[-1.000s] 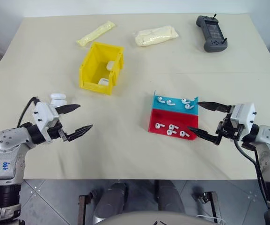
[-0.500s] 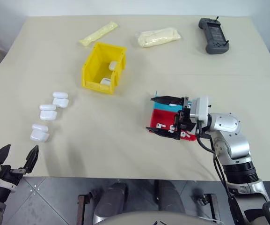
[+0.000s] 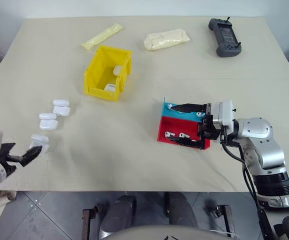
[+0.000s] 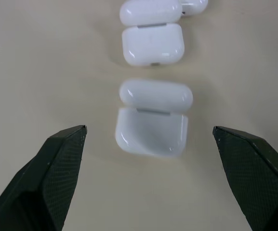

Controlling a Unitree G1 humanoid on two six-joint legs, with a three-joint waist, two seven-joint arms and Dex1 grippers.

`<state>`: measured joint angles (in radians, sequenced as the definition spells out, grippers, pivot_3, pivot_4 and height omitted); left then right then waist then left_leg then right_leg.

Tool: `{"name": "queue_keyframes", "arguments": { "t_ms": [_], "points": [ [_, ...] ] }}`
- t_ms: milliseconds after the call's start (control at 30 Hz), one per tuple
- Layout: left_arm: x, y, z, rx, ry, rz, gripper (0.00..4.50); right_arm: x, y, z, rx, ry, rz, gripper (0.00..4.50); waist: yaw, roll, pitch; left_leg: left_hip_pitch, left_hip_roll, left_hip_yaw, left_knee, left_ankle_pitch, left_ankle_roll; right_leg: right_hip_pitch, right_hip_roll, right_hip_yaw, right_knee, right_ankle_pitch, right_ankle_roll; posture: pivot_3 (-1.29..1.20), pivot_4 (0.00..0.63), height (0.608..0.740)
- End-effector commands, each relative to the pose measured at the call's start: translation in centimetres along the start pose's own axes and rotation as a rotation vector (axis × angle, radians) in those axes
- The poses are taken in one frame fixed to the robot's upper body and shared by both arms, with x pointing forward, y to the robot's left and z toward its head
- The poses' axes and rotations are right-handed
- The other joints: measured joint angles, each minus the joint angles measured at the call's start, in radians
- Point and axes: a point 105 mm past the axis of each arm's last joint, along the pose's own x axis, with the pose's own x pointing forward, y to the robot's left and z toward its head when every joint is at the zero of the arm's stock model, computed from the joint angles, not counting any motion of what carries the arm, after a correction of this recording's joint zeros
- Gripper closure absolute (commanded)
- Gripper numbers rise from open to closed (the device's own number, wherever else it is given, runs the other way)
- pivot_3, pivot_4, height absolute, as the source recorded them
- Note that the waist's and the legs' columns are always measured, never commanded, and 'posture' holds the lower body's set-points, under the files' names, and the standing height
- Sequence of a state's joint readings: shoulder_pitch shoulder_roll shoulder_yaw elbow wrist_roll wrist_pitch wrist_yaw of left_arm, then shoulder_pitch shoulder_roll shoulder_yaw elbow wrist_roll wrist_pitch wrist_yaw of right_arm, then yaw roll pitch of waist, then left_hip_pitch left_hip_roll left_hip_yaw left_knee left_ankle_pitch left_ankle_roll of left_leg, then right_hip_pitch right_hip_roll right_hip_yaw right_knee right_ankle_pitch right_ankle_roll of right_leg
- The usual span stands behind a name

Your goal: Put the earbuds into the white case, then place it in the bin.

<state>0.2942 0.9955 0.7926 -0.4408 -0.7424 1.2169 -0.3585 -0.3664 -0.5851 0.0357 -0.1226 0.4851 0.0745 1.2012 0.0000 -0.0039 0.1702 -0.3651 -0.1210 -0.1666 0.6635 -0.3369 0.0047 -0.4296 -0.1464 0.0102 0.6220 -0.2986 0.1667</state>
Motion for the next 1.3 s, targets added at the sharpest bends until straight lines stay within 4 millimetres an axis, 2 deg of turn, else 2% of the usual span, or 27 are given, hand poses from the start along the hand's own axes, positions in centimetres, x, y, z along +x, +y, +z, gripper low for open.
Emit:
{"name": "queue_keyframes", "arguments": {
  "t_ms": [33, 200, 533, 700, 867, 967, 1100, 1300],
  "points": [
    [0.4, -0.1, -0.5, -0.026, 0.129, -0.05, 0.04, 0.5, 0.1, 1.2, -0.042, -0.035, 0.006, 0.0, -0.006, 0.001, 0.001, 0.002, 0.0, 0.001, -0.001, 0.0, 0.0, 0.0, 0.0, 0.001, 0.001, 0.0, 0.0, 0.0, 0.15, 0.74],
    [1.9, 0.4, -1.4, -0.002, 0.251, -0.06, 0.04, 0.8, 0.1, 1.6, -0.061, -0.046, 0.0, 0.0, -0.007, 0.002, 0.001, 0.004, 0.002, 0.003, -0.004, -0.001, -0.001, 0.0, 0.001, 0.001, 0.0, -0.001, -0.001, 0.0, 0.15, 0.74],
    [4.6, 0.2, -0.6, 0.023, 0.219, -0.087, 0.04, 1.1, 0.5, 2.0, -0.073, -0.059, -0.027, 0.0, -0.002, 0.002, 0.001, 0.004, 0.003, 0.003, -0.004, -0.001, -0.001, 0.0, 0.002, 0.001, 0.0, -0.001, -0.002, 0.0, 0.15, 0.74],
    [5.1, 0.2, -0.1, 0.047, 0.22, -0.098, 0.04, 1.3, 0.5, 2.0, -0.08, -0.067, -0.044, 0.0, -0.001, 0.002, 0.001, 0.004, 0.004, 0.003, -0.004, -0.001, -0.002, 0.0, 0.003, 0.002, 0.0, -0.001, -0.002, 0.0, 0.15, 0.74],
    [5.3, 0.3, -0.5, 0.059, 0.27, -0.105, 0.04, 1.4, 0.5, 2.1, -0.086, -0.072, -0.057, 0.0, -0.002, 0.002, 0.001, 0.005, 0.004, 0.003, -0.004, -0.001, -0.002, 0.001, 0.003, 0.002, 0.001, -0.001, -0.002, 0.0, 0.15, 0.74],
    [5.2, 0.2, -0.9, 0.057, 0.294, -0.115, 0.61, 1.3, 0.3, 2.1, -0.09, -0.074, -0.071, 0.0, -0.002, 0.002, 0.001, 0.005, 0.003, 0.003, -0.004, -0.001, -0.002, 0.001, 0.003, 0.002, 0.001, -0.001, -0.002, 0.0, 0.15, 0.74],
    [5.0, 0.3, -1.2, 0.059, 0.316, -0.108, 1.69, 1.4, 0.3, 2.0, -0.091, -0.074, -0.077, 0.0, -0.004, 0.002, 0.001, 0.005, 0.004, 0.004, -0.004, -0.001, -0.002, 0.001, 0.003, 0.002, 0.001, -0.001, -0.002, 0.0, 0.15, 0.74],
    [4.7, 0.0, -1.1, 0.05, 0.281, -0.13, 1.69, 1.4, 0.1, 1.8, -0.089, -0.073, -0.09, 0.0, -0.007, 0.002, 0.001, 0.008, 0.005, 0.008, -0.007, -0.001, -0.002, 0.0, 0.005, 0.008, 0.001, -0.001, -0.002, 0.0, 0.15, 0.74]
  ]
}}
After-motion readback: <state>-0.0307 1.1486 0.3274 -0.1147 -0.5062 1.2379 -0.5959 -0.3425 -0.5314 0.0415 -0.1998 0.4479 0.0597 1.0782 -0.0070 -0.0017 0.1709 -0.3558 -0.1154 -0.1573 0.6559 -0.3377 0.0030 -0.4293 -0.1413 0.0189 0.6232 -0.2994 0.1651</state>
